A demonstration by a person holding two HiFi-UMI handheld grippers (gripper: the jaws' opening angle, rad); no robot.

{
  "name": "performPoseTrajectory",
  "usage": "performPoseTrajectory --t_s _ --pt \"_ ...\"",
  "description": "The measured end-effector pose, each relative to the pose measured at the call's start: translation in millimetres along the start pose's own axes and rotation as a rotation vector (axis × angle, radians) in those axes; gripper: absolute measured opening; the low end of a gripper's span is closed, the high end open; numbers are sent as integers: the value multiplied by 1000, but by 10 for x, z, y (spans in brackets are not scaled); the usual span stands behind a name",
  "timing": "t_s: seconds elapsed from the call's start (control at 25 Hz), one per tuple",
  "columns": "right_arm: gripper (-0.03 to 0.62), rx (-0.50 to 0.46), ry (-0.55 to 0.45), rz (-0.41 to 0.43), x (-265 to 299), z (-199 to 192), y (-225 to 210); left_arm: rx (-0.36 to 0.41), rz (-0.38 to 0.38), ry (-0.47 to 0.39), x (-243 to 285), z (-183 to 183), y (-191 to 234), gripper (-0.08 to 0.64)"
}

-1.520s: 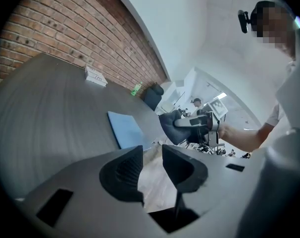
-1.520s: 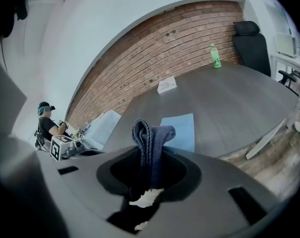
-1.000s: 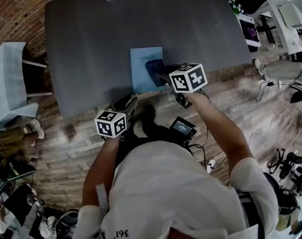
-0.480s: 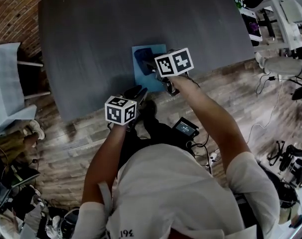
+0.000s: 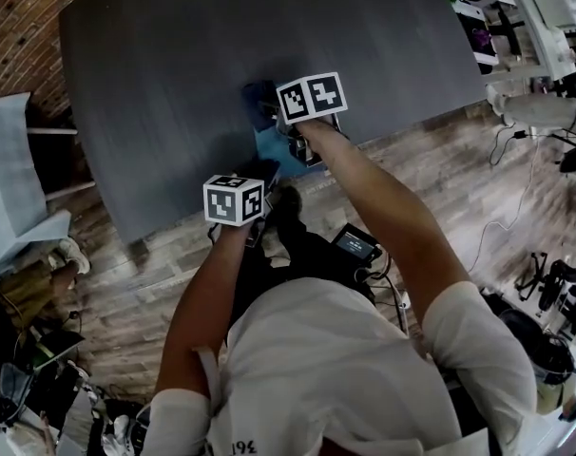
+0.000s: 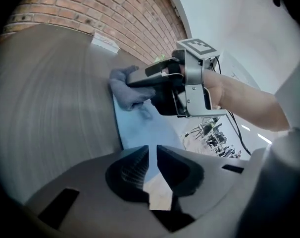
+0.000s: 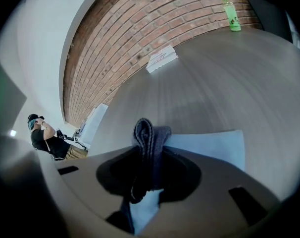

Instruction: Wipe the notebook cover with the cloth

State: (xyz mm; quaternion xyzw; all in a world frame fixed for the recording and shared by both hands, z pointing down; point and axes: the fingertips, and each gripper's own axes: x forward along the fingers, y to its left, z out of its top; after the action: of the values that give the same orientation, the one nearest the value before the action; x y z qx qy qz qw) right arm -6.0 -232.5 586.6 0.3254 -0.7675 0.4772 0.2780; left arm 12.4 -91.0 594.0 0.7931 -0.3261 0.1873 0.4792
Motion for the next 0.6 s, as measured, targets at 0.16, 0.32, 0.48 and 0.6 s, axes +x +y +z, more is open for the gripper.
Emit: performPoseTrajectory --t_s 0.16,0.32,0.48,0.6 --pt "114 2 -9 -17 -38 -15 -55 -18 14 3 3 -6 -8 63" --pt "114 -23 -21 -59 -87 -21 -126 -22 22 -12 -8 -11 13 62" --pt "114 -30 -34 -99 -184 -31 -258 -30 20 -26 -15 -5 18 66" --pt "114 -24 -47 -124 -292 -56 -388 -29 24 -33 -7 -8 5 69"
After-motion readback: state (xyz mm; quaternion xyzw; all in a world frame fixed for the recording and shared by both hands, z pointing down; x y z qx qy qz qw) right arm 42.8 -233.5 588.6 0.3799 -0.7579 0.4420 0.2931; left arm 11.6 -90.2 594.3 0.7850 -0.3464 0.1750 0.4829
